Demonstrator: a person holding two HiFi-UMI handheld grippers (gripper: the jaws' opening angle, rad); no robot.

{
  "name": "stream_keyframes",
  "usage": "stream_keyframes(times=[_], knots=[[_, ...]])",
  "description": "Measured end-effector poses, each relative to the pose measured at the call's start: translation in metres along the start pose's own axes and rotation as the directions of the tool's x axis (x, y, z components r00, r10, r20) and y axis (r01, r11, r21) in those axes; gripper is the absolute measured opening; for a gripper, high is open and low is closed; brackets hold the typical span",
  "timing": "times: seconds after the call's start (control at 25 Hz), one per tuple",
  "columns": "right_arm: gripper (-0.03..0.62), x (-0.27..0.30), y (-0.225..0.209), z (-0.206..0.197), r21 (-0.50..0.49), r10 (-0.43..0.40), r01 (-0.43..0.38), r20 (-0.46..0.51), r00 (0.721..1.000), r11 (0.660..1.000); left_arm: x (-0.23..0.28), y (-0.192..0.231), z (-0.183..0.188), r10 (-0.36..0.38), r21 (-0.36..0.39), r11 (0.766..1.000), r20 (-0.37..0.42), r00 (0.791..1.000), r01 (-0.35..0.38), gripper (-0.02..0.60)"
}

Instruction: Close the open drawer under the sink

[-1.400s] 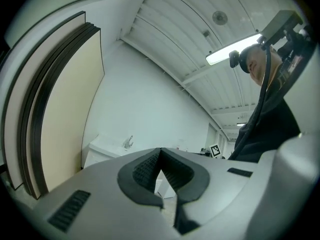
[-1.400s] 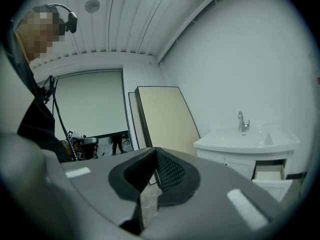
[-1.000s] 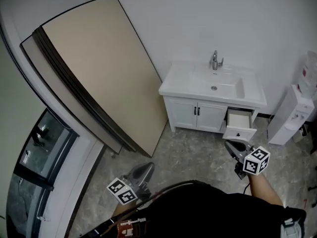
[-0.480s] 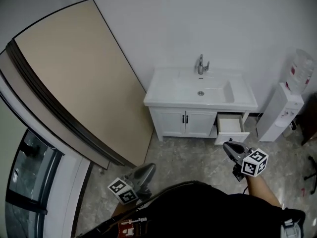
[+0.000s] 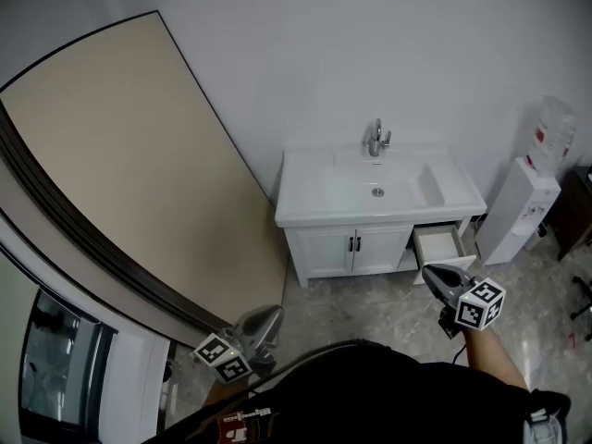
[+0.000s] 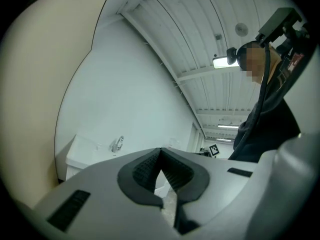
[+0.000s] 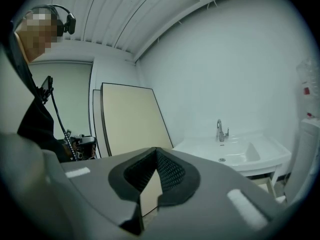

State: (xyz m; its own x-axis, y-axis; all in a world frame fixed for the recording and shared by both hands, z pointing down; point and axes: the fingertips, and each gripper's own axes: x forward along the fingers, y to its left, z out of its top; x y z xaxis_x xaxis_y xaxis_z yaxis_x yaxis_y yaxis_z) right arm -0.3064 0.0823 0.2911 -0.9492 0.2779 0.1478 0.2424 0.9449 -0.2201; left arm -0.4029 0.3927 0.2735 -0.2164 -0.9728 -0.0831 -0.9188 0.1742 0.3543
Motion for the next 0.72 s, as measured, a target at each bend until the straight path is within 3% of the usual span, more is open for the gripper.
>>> stream_keyframes(times=[0.36,0.6,0.72], knots=[[0.002,0.065,0.007,-0.001,0.001,-0.004,0.004,-0.038,0.999,1.000,-0.014,0.069,0.009,0.012,-0.041,0.999,-0.008,1.000,-0.013,0.000],[0.002,0.100,-0.032,0.004,0.001,0.019,-0.019,-0.038,0.999,1.000,0.007,0.105,0.012,0.075,-0.036,0.996,-0.009,0.997,-0.076,0.000],[0.002,0.119,-0.064,0.012,-0.004,0.048,-0.048,-0.031,0.998,0.999,0.033,0.121,0.023,0.107,-0.037,0.994,0.033,0.994,-0.106,0.000]])
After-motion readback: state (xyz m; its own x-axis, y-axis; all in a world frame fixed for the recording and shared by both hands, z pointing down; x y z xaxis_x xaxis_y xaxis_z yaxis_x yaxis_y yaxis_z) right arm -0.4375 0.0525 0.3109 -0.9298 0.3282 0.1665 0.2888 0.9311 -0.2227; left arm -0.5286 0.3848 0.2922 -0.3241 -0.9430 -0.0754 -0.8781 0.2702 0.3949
